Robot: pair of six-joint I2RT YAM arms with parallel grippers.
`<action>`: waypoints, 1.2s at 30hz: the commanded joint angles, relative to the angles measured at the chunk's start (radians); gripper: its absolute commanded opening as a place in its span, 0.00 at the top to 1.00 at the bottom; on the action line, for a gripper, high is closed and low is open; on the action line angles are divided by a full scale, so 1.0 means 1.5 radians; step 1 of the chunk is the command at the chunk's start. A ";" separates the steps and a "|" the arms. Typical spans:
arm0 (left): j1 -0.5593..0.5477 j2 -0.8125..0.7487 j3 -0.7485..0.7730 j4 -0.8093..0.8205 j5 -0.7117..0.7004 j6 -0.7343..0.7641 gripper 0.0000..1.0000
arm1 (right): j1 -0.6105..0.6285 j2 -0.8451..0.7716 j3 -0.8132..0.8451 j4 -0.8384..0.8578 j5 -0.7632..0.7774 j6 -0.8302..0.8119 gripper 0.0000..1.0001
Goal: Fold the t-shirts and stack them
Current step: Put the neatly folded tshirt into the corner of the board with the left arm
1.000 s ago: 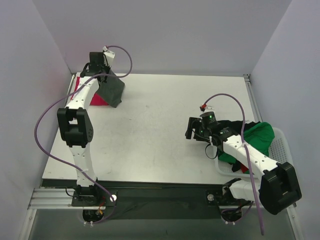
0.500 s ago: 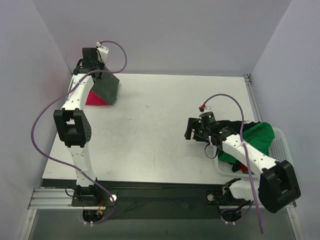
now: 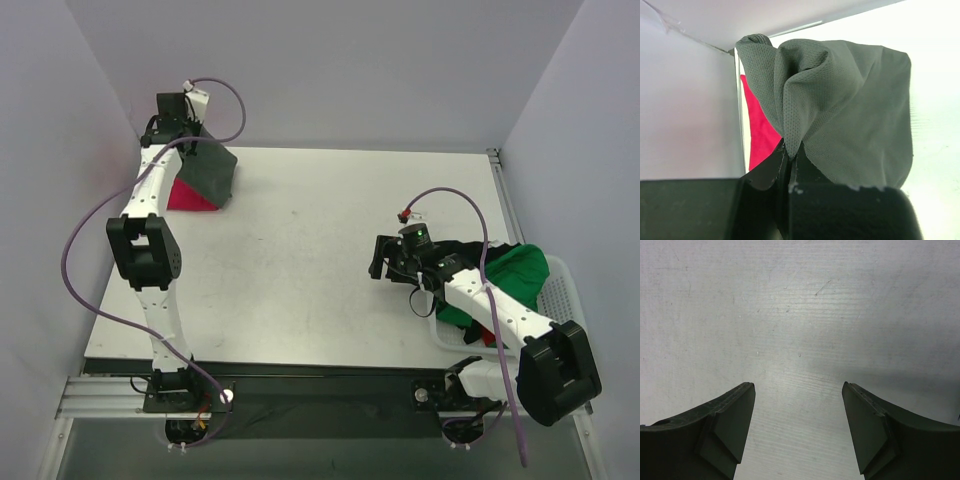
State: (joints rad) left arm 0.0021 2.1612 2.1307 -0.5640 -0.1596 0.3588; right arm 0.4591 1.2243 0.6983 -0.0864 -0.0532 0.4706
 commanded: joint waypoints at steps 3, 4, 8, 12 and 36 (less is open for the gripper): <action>0.029 0.051 0.073 0.002 -0.001 -0.009 1.00 | 0.005 -0.013 -0.002 -0.002 0.002 -0.004 0.28; 0.033 0.058 0.083 0.001 -0.004 -0.010 1.00 | 0.004 -0.014 -0.004 -0.002 0.003 -0.003 0.28; 0.038 0.085 0.098 0.002 -0.017 -0.008 1.00 | 0.005 -0.012 -0.001 -0.002 0.003 -0.003 0.28; 0.047 0.122 0.114 0.004 -0.019 -0.010 1.00 | 0.006 -0.006 0.002 -0.003 0.005 -0.003 0.28; 0.118 0.246 0.215 -0.054 -0.085 -0.097 0.51 | 0.009 0.010 0.009 -0.008 0.008 -0.007 0.27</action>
State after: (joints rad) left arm 0.1684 2.5168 2.3699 -0.6197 -0.2050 0.2687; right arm 0.4664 1.2434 0.6971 -0.0868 -0.0528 0.4702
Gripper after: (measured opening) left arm 0.371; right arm 0.726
